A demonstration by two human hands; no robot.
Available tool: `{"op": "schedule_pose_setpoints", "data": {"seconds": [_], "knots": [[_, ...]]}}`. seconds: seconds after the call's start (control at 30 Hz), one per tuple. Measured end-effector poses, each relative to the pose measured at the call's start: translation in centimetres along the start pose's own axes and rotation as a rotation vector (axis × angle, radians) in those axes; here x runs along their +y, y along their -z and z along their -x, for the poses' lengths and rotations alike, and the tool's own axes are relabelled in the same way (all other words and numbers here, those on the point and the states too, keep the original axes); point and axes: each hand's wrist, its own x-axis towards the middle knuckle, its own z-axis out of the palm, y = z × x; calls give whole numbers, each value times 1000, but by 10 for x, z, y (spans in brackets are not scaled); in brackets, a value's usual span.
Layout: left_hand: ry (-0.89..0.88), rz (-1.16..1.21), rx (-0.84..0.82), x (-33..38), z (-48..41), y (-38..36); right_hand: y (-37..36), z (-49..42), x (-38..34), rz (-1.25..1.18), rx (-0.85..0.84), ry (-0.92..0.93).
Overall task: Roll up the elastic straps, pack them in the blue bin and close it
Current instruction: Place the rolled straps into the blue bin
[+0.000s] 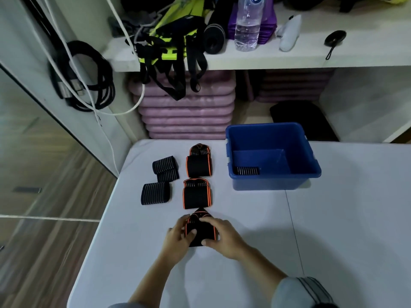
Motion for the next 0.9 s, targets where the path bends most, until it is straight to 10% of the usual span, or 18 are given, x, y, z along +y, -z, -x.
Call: {"op": "schedule_pose_setpoints", "data": {"seconds": [0.9], "knots": [[-597,-303,208,181,-59,2,202,31,-31,-161,567,132]]}}
